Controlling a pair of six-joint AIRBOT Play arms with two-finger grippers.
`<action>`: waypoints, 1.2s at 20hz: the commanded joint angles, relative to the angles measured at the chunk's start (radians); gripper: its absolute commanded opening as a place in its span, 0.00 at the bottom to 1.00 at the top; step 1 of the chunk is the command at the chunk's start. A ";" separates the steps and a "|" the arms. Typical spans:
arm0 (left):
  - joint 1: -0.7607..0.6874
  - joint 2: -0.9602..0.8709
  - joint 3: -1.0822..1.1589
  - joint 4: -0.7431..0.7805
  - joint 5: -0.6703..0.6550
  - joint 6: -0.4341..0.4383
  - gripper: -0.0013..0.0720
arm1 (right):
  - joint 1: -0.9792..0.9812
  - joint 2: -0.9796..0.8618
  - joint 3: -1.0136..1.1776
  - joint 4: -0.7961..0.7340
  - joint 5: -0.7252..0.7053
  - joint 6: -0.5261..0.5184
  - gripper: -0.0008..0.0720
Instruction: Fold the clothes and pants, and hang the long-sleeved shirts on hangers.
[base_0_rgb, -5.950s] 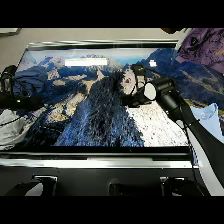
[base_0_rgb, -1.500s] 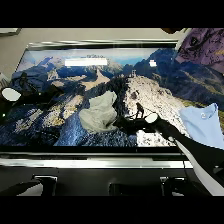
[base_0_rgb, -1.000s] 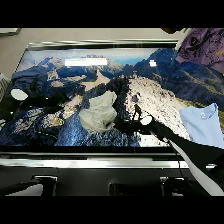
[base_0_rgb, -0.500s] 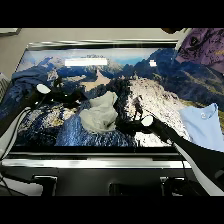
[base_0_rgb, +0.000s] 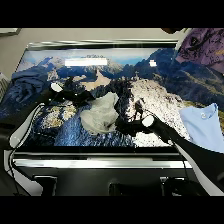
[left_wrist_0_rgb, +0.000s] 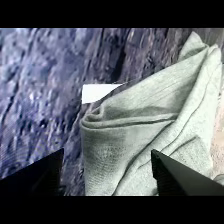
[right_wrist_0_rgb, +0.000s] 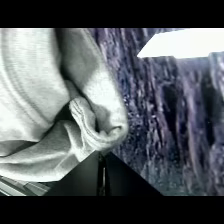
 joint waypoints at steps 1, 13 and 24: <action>-0.019 -0.029 0.006 0.000 -0.003 0.001 0.47 | 0.001 0.027 0.000 -0.005 -0.014 -0.001 0.05; 0.142 0.261 0.353 0.381 -0.091 -0.142 0.04 | -0.309 0.246 0.414 -0.663 0.234 0.197 0.05; 0.162 0.916 0.452 0.907 -0.239 -0.414 0.04 | -0.355 0.545 1.042 -0.911 0.451 0.074 0.05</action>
